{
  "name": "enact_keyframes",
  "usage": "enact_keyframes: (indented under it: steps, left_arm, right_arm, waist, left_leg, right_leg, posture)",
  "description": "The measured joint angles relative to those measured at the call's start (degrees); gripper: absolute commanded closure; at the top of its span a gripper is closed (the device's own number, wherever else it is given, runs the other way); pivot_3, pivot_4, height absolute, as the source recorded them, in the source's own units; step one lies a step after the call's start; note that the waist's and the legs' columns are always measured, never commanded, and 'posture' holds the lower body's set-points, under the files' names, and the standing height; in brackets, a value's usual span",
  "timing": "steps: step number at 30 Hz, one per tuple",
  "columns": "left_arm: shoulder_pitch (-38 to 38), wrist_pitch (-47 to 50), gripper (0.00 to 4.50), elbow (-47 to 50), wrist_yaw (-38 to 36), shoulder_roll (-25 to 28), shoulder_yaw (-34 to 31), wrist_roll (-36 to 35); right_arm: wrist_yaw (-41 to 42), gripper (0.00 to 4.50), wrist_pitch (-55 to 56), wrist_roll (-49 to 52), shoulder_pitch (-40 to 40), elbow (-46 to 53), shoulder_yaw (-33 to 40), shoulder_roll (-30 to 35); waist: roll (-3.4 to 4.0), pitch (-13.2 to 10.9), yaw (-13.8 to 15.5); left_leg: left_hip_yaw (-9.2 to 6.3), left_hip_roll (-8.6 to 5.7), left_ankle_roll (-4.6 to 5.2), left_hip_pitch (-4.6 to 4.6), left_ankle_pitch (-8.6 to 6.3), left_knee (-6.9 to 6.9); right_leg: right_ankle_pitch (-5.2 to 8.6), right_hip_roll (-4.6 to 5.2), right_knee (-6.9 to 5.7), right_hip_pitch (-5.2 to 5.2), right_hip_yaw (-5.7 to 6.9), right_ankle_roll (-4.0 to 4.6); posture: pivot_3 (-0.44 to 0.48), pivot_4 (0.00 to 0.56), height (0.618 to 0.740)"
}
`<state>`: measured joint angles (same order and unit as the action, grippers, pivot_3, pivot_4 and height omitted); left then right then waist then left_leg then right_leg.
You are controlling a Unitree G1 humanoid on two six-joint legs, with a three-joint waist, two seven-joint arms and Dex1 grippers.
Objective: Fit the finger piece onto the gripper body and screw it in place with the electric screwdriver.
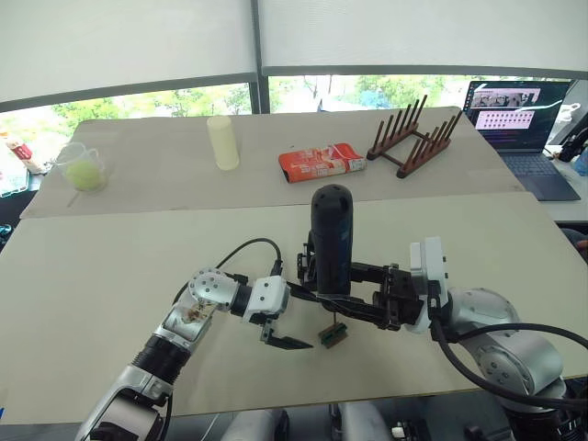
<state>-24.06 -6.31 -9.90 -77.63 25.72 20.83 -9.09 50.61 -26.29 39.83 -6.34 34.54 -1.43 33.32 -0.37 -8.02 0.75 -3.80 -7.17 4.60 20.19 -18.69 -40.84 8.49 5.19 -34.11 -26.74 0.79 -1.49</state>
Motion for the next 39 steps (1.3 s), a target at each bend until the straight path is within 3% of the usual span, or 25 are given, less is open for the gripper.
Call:
enact_keyframes:
  steps: [39]
  left_arm:
    - [0.15, -0.08, 0.0, 0.04, -0.65, 0.02, 0.39, -0.01]
  right_arm:
    - [-4.24, 2.61, -2.1, 4.17, 0.67, 3.35, 2.17, 1.47]
  waist:
    - [0.0, 0.0, 0.01]
  left_leg:
    - [0.0, 0.0, 0.0, 0.0, 0.0, 0.0]
  right_leg:
    - [0.0, 0.0, 0.01, 0.0, 0.0, 0.0]
  posture:
    - [0.0, 0.15, 0.74]
